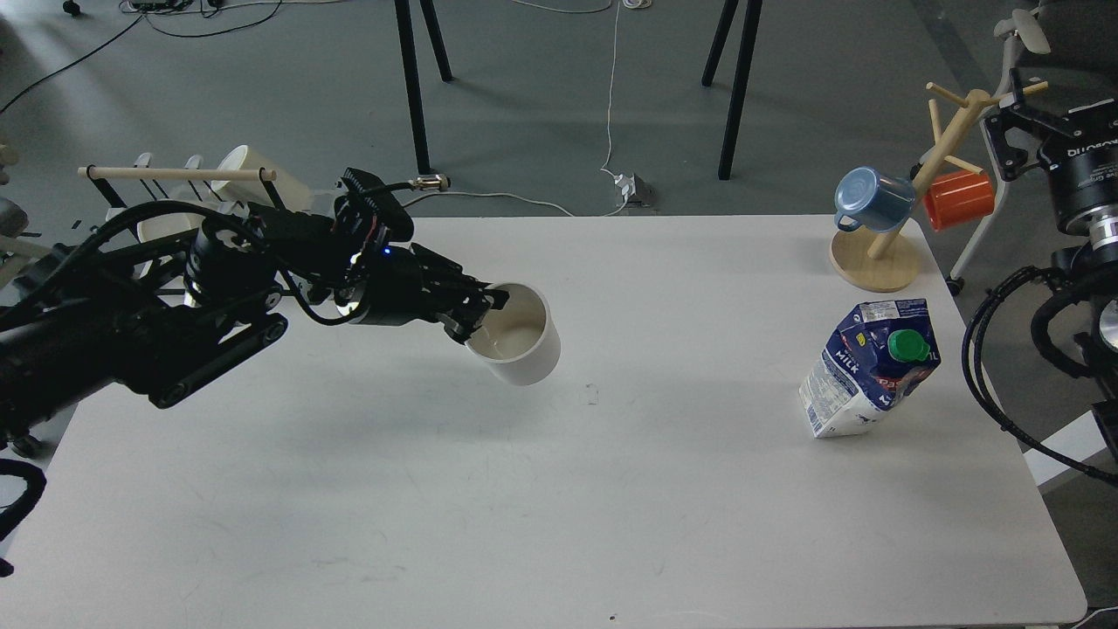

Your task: Place cup and milk with both arms

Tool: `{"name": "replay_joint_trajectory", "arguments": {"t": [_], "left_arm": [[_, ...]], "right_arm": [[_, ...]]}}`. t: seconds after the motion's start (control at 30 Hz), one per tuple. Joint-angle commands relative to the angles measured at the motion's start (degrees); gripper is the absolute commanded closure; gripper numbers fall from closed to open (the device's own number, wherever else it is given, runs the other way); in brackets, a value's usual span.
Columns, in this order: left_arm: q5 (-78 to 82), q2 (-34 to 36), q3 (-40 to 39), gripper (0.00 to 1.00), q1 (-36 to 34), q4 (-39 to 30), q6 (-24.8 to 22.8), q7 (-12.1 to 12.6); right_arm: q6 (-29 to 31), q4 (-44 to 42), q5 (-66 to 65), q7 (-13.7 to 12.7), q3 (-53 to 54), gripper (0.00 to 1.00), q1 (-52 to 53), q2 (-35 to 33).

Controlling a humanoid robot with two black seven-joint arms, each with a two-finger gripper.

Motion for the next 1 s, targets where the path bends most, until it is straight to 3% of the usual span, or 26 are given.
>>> {"name": "replay_joint_trajectory", "arguments": {"t": [0.0, 0.23, 0.47, 0.63, 0.8, 0.83, 0.9, 0.93, 0.97], "left_arm": [[6.5, -9.3, 0.1, 0.99, 0.1, 0.8, -1.9, 0.0], [6.5, -21.0, 0.7, 0.97, 1.3, 13.1, -1.8, 0.8], [6.5, -23.8, 0.8, 0.95, 2.4, 21.0, -1.5, 2.6], [6.5, -23.8, 0.7, 0.9, 3.0, 22.1, -1.5, 2.6], [6.5, -23.2, 0.1, 0.78, 3.5, 22.0, -1.5, 2.6], [6.5, -23.1, -0.1, 0.7, 3.6, 21.9, -1.4, 2.6], [6.5, -22.8, -0.8, 0.45, 3.6, 21.3, -1.1, 2.6], [6.5, -22.6, -1.7, 0.38, 3.5, 21.0, -0.8, 2.3], [6.5, -21.6, -3.3, 0.37, 3.5, 20.0, -1.0, 2.1]], "right_arm": [[0.0, 0.0, 0.0, 0.0, 0.1, 0.01, 0.0, -0.2], [0.0, 0.0, 0.0, 0.0, 0.0, 0.01, 0.0, -0.7], [0.0, 0.1, 0.0, 0.0, 0.0, 0.01, -0.3, -0.7], [0.0, 0.1, 0.0, 0.0, 0.0, 0.01, -0.5, -0.7], [0.0, 0.1, 0.0, 0.0, 0.0, 0.01, -0.8, -0.7], [0.0, 0.1, 0.0, 0.0, 0.0, 0.01, -0.9, -0.7], [0.0, 0.2, 0.0, 0.0, 0.1, 0.01, -1.5, -0.8], [0.0, 0.2, 0.0, 0.0, 0.1, 0.01, -1.9, -0.8], [0.0, 0.2, 0.0, 0.0, 0.1, 0.01, -2.2, -1.0]]}}
